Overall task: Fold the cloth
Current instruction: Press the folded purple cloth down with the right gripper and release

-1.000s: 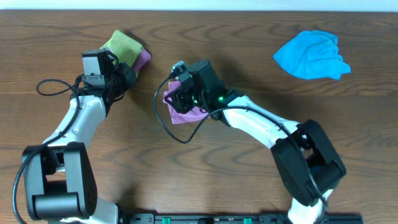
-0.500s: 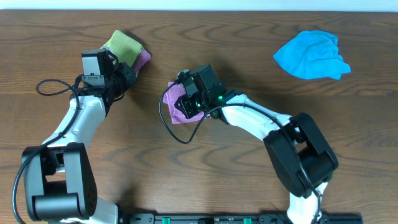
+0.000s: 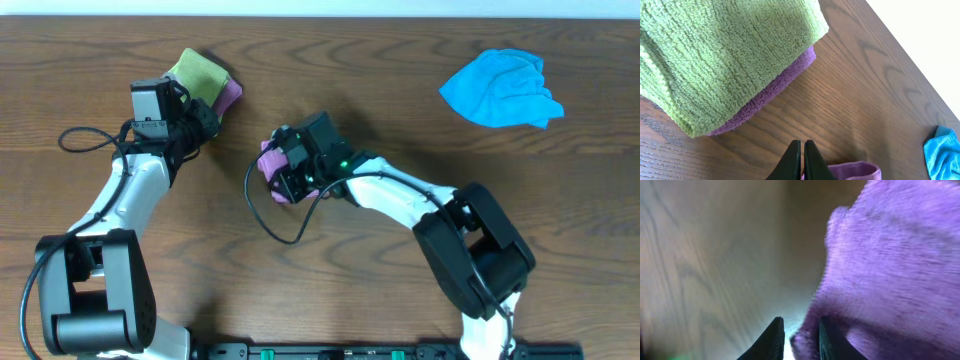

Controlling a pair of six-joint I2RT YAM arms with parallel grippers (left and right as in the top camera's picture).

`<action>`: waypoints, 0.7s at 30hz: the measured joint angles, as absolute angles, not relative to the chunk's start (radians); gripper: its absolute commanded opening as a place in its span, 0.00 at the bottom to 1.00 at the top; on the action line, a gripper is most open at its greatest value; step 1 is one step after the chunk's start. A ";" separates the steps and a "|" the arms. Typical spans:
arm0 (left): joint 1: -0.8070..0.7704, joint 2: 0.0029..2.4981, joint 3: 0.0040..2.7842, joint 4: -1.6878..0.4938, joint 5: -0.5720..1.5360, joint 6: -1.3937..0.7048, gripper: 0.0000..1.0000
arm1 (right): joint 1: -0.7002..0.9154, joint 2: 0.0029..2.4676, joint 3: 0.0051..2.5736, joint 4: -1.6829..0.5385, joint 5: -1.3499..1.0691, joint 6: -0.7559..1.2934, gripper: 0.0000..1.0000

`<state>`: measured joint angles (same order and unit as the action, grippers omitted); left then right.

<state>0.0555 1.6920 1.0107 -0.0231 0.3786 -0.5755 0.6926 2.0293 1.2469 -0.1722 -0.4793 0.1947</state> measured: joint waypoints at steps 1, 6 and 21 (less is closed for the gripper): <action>0.056 1.692 1.011 -0.023 0.379 -0.575 0.06 | 0.702 2.029 1.247 -0.181 -0.481 0.195 0.24; 0.056 1.692 1.011 -0.022 0.379 -0.575 0.06 | 0.719 2.029 1.247 -0.203 -0.482 0.195 0.23; 0.058 1.621 1.014 -0.088 0.386 -0.574 0.13 | 0.648 2.011 1.272 -0.118 -0.471 0.203 0.65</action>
